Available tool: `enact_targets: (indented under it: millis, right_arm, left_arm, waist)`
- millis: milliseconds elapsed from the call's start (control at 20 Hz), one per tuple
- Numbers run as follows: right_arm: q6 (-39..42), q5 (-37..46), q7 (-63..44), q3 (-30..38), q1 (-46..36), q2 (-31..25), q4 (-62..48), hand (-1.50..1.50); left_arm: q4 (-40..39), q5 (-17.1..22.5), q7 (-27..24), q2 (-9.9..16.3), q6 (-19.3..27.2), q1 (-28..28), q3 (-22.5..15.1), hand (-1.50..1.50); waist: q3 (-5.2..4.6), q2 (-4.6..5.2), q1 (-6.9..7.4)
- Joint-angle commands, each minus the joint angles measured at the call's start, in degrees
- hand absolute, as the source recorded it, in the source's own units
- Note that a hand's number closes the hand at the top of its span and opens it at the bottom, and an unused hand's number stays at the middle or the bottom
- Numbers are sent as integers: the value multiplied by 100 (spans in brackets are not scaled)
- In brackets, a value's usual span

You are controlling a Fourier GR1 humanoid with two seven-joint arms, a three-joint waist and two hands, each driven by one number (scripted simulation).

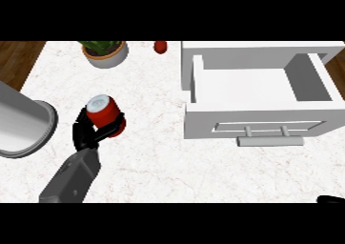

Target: Pick up the can, place it into the drawer and close the drawer

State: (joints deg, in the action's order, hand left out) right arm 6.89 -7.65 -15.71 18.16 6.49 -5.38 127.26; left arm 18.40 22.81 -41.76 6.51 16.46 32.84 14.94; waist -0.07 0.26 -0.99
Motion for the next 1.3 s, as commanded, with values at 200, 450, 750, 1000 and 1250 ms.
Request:
enact_targets:
  millis: [200, 450, 750, 1000, 1250]
  right_arm:
    - [-208, 110, -169, 48, -303, -34, -19, -150]
    - [-75, -31, -220, 8, 45, 48, 364, -150]
    - [-69, -55, -187, 158, -86, -60, 224, -150]
    - [-158, 405, -104, -105, -46, 88, 182, -150]
    - [-120, 274, 62, 153, 14, 27, 182, -150]
  left_arm:
    - [-297, -553, 213, 91, -1082, 350, -610, 150]
    - [-276, -763, 97, -206, -1490, 480, -841, 150]
    - [134, -855, 294, -317, -1480, 772, -932, 150]
    - [1309, -913, 1581, -344, -1315, 851, -1258, 150]
    - [2299, -1062, 2384, -497, -873, 1104, -1541, 150]
  waist:
    - [-1, 2, -4]
    - [1, -8, -8]
    - [5, -17, 24]
    - [11, -53, 124]
    - [12, -60, 121]
